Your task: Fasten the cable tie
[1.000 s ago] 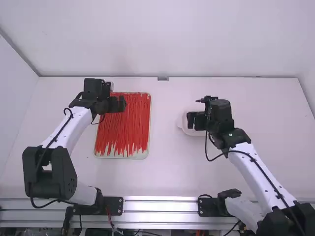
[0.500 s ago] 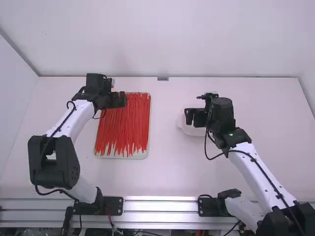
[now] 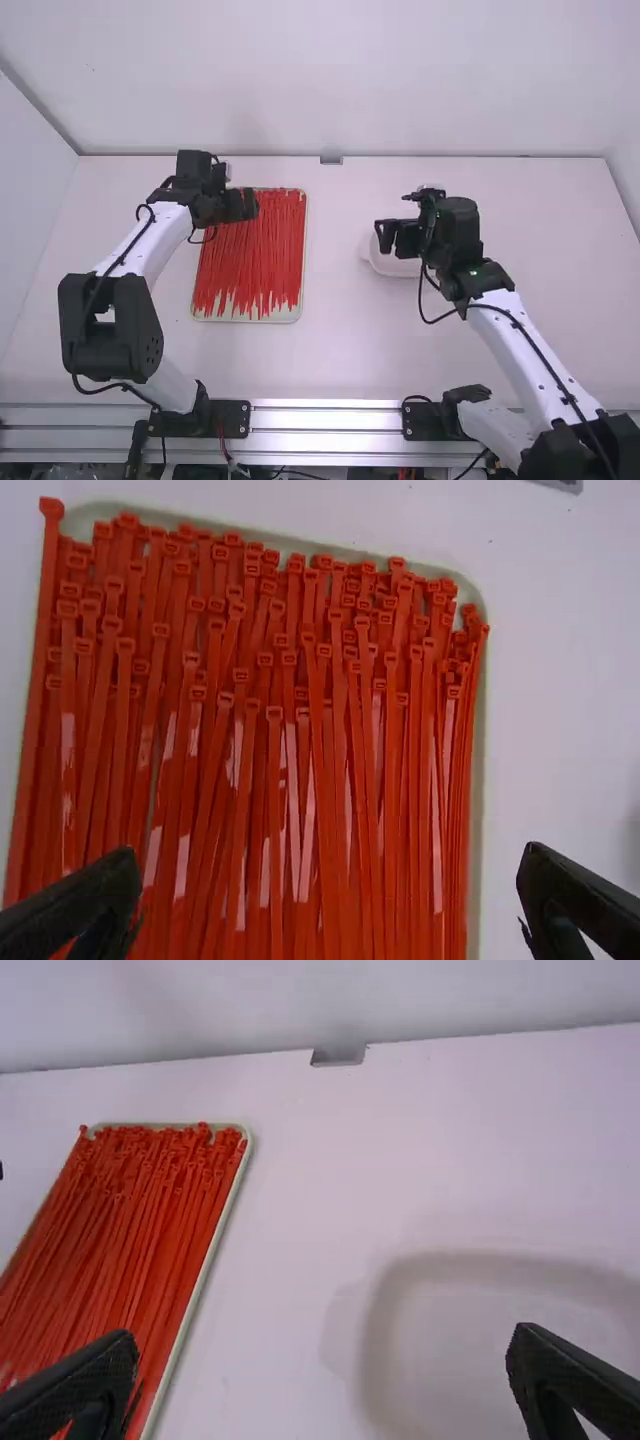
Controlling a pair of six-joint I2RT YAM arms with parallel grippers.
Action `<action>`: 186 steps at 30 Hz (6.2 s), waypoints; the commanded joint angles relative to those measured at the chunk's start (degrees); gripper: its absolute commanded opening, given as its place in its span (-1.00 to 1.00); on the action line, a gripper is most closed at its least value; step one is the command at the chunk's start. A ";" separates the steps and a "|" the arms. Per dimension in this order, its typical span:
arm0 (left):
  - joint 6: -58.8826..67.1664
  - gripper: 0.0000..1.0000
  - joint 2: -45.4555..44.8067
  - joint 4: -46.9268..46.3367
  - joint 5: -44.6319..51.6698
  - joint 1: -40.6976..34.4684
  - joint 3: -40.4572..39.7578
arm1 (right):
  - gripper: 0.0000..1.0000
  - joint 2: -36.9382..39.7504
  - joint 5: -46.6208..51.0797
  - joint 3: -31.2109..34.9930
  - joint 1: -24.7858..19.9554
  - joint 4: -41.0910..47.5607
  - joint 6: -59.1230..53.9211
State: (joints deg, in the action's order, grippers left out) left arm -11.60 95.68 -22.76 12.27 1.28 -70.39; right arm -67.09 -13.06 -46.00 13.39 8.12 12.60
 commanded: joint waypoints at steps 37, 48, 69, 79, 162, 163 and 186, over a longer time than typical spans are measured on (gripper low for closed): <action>-2.14 0.42 16.59 17.84 3.02 -0.20 -0.44 | 0.97 -0.09 -4.94 -0.20 9.97 -0.13 0.94; -1.92 0.14 19.02 20.35 3.30 -0.83 -0.42 | 0.96 -0.09 -4.90 -0.20 9.51 0.17 0.85; -1.49 -0.16 19.04 19.74 0.72 -0.96 0.35 | 0.96 -0.09 -4.94 -0.20 9.57 0.33 0.87; -2.08 -0.15 19.04 21.44 0.33 -0.96 2.84 | 0.96 -0.09 -4.94 -0.20 9.88 1.29 0.85; -2.56 -0.42 22.12 27.71 -2.69 -2.21 6.29 | 0.96 -0.09 -4.92 -0.20 9.88 1.11 0.83; -2.60 -0.44 22.25 27.67 -2.67 -2.14 6.29 | 0.97 -0.09 -4.92 -0.20 9.86 1.11 0.83; -1.90 -0.60 22.18 18.75 -4.42 -2.03 -1.92 | 0.96 -0.09 -4.90 -0.20 8.68 1.05 0.81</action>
State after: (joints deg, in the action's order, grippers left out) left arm -13.93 116.90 -3.64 8.40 -0.64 -71.72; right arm -67.09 -18.04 -46.00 22.28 9.19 13.50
